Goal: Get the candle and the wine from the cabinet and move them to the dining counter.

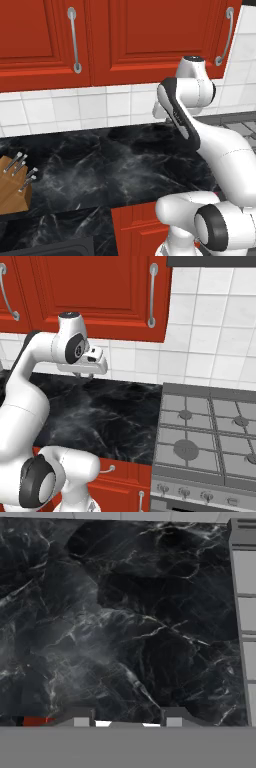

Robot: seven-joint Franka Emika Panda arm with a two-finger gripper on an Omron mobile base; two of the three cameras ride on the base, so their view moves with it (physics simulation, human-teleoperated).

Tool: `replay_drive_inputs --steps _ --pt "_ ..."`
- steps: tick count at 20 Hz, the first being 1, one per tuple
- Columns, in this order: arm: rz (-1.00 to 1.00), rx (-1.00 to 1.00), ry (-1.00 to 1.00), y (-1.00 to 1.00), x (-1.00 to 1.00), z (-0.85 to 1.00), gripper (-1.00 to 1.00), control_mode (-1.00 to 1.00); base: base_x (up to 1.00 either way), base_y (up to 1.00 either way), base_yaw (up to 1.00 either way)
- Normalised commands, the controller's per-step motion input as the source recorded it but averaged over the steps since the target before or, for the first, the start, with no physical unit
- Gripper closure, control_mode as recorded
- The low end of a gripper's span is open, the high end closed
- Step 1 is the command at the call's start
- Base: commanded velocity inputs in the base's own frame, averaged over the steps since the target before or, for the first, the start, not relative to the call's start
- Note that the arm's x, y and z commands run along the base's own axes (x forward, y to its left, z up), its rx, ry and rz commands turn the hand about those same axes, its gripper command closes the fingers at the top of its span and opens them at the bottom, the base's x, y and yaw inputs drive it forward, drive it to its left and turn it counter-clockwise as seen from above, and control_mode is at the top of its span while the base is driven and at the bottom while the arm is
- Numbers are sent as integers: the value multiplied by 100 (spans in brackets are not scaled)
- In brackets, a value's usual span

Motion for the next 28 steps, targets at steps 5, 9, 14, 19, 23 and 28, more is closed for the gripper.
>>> replay_drive_inputs --steps 5,9,14,19,23,28 --pt "0 0 0 -11 0 0 -100 -100 0 0 0" --pt "1 0 -18 -37 -6 31 -100 -100 0 0 0" --pt "0 0 -48 -45 -28 49 -100 -100 0 0 0" --pt "0 0 -51 -32 -27 56 -100 -100 0 0 0" --pt "0 0 -49 -29 -34 64 -100 -100 0 0 0" --pt "0 0 -40 -39 -28 60 -100 -100 0 0 0"
